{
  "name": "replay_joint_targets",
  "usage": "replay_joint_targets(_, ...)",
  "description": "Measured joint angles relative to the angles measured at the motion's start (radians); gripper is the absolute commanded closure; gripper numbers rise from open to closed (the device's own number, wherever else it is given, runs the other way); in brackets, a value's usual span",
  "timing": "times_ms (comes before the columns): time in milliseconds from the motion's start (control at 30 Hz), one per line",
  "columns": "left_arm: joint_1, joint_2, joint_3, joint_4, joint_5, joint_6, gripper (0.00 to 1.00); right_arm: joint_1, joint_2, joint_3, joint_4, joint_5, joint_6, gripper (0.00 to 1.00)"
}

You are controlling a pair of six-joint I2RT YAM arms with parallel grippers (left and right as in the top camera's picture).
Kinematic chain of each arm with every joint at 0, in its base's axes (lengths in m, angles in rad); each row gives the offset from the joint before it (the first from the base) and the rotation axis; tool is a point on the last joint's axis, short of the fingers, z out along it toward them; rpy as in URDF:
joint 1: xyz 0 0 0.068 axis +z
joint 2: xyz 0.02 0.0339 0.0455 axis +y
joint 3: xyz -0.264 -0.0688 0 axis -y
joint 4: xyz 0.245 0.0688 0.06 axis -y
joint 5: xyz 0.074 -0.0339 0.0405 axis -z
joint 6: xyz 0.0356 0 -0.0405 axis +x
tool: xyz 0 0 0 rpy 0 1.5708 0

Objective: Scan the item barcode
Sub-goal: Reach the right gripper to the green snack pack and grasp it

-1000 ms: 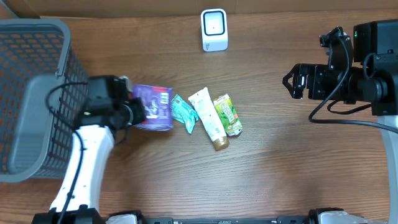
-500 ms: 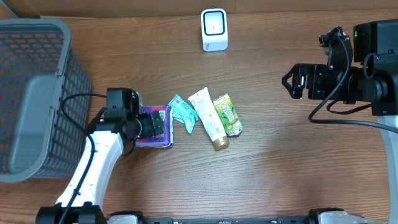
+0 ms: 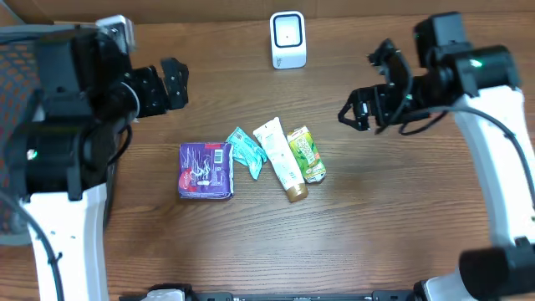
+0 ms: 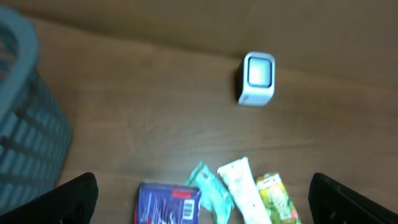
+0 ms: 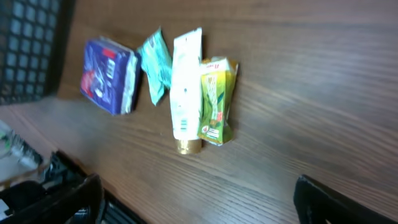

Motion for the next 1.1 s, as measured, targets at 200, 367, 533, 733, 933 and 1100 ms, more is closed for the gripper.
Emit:
replay_joint_targets(200,0.0,0.01,0.015,-0.014,0.0,0.001,0.0,0.113,0.169,0.0,-0.001,0.053,-0.019,0.16)
replay_joint_targets(367,0.0,0.014,0.015,-0.014,0.0,0.001,0.0,0.2,0.248,-0.001,0.023,0.138,0.014,0.16)
replay_joint_targets(533,0.0,0.014,0.015,-0.014,0.0,0.001,0.0,0.254,0.314,-0.044,0.084,0.227,0.097,0.17)
replay_joint_targets(733,0.0,0.014,0.015,-0.014,0.0,0.001,0.01,0.282,0.331,-0.144,0.2,0.305,0.166,0.18)
replay_joint_targets(933,0.0,0.014,0.015,-0.014,0.0,0.001,0.0,0.281,0.334,-0.3,0.354,0.343,0.165,0.26)
replay_joint_targets(1100,0.0,0.014,0.015,-0.014,0.0,0.001,0.0,0.248,0.334,-0.33,0.365,0.368,0.15,0.24)
